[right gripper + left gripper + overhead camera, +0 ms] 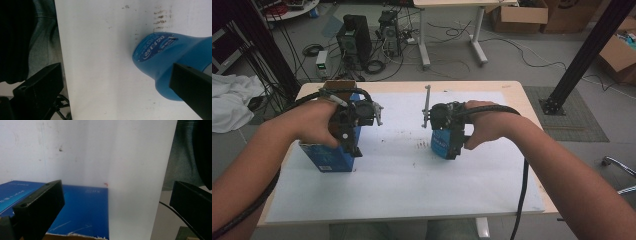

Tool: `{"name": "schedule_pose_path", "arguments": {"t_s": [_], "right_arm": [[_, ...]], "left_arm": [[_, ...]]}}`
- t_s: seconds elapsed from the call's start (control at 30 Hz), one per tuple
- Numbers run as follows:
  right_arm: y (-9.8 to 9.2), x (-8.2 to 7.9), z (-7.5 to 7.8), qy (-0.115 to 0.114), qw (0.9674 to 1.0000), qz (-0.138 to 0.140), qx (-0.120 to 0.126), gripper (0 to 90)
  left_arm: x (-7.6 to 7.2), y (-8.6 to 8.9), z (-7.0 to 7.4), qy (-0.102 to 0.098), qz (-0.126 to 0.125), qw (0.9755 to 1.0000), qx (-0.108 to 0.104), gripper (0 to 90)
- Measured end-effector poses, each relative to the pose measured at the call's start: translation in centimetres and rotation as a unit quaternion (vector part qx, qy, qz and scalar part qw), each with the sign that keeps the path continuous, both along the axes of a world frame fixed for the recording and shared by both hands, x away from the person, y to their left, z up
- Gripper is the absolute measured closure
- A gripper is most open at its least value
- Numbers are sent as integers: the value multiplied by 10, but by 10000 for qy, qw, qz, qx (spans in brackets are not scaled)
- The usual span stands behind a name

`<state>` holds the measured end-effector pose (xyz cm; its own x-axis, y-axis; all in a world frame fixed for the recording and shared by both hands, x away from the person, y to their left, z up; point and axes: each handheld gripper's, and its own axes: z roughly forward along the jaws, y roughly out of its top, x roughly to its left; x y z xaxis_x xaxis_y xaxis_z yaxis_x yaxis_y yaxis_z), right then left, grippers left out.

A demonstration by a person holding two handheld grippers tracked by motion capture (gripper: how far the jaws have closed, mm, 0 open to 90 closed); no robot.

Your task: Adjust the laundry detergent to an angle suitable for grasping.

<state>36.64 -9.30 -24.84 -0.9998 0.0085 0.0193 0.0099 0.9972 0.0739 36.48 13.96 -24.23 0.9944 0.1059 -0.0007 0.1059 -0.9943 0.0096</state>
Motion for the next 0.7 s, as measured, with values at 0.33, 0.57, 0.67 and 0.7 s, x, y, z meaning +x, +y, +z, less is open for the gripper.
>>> {"name": "schedule_pose_path", "arguments": {"t_s": [0.33,0.57,0.67,0.7], "right_arm": [[-4,-1,3,-86,9999,-29,55,0],[1,-1,0,-80,10000,12,30,0],[1,-2,0,-85,10000,21,-2,0],[0,-2,1,-89,10000,28,-7,0]], "left_arm": [[-1,-1,0,-20,35,10000,-57,1],[-2,1,0,-53,2,9999,-94,1],[-4,0,2,-64,-13,9999,-90,1],[-5,-1,2,-67,-8,9999,-89,1]]}}
